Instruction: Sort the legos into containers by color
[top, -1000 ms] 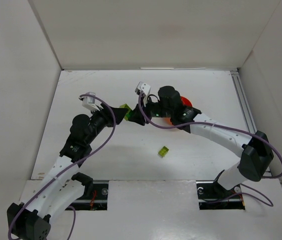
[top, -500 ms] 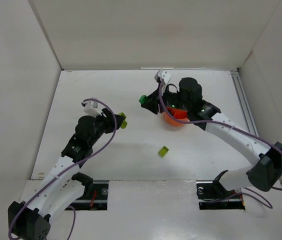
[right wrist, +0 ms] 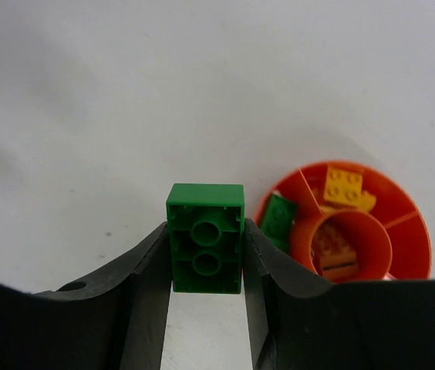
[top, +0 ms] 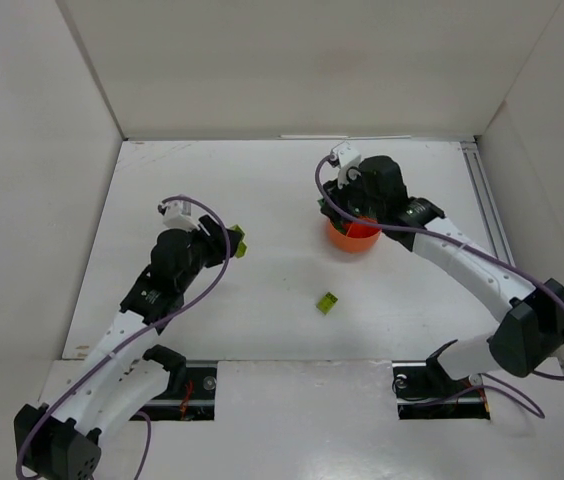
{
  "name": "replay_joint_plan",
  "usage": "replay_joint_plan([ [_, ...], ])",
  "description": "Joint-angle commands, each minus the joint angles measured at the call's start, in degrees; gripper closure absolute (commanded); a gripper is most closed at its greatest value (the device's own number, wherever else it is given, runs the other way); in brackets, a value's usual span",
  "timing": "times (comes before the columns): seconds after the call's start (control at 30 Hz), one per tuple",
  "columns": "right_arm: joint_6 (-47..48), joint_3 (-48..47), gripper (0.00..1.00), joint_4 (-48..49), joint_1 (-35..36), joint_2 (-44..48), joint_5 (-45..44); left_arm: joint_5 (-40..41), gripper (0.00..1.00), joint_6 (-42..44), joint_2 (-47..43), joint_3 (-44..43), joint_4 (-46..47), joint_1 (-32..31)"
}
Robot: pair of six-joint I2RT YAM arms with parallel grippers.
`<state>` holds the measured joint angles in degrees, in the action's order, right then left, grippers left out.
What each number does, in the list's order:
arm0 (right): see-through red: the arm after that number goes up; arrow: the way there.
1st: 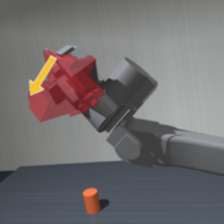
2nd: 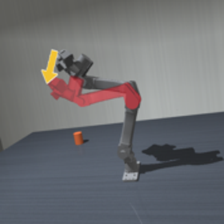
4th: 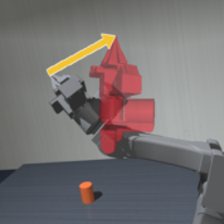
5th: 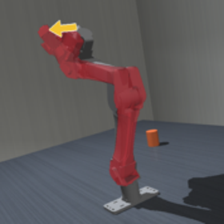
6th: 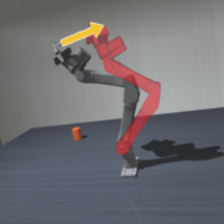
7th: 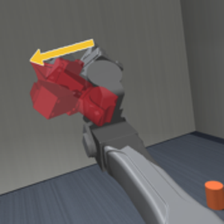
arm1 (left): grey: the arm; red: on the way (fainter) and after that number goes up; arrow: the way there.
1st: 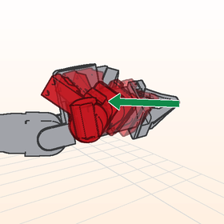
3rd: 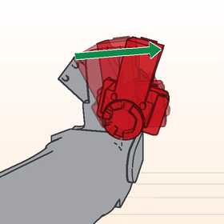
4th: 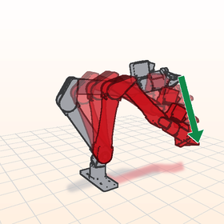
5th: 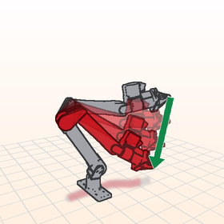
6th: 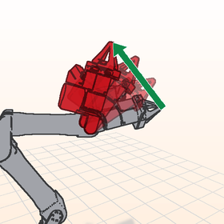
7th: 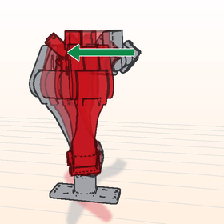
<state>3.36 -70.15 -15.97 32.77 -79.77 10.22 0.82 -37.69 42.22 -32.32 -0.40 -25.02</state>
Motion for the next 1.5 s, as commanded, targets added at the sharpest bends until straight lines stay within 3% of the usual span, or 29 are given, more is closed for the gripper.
replay_joint_plan([
  [0.0, -2.11, -0.78, 0.81, -7.4, 0.01, -1.79, -13.98, 2.51, 0.91, -0.01, 1.2, -5.12, -0.04, 0.05],
  [0.47, -8.97, -3.23, 0.79, -6.79, 1.33, -11.02, -25.33, 4.63, 0.9, -1.33, 3.49, -8.11, -3.2, 0.05],
  [0.73, -10.74, -4.29, 0.65, -7.24, 1.33, -12.43, -27.45, 5.95, 0.88, -1.33, 1.73, -8.11, -4.25, 0.05],
  [0.97, -10.74, -4.29, 0.41, -7.24, 2.38, -12.43, -27.44, 5.42, 0.88, -1.33, 1.73, -8.11, -4.25, 0.05],
  [1.17, -9.35, -4.82, 0.4, -7.33, 3.61, -10.95, -27.44, 4.81, 0.87, -0.8, 1.73, -8.11, -4.78, 0.05],
  [1.3, -4.95, -2.8, 0.4, -4.0, 4.75, -6.48, -24.99, 3.66, 0.87, -0.8, 1.21, -8.64, -4.78, 0.05],
  [1.43, -0.82, 2.55, 0.39, 3.21, 4.75, 0.65, -17.44, -0.02, 0.85, -1.33, 1.2, -8.64, -2.86, 0.05],
  [1.47, 0.59, 3.87, 0.37, 4.88, 4.75, 2.06, -11.94, -0.72, 0.85, -1.33, 1.2, -8.64, -2.85, 0.05],
])
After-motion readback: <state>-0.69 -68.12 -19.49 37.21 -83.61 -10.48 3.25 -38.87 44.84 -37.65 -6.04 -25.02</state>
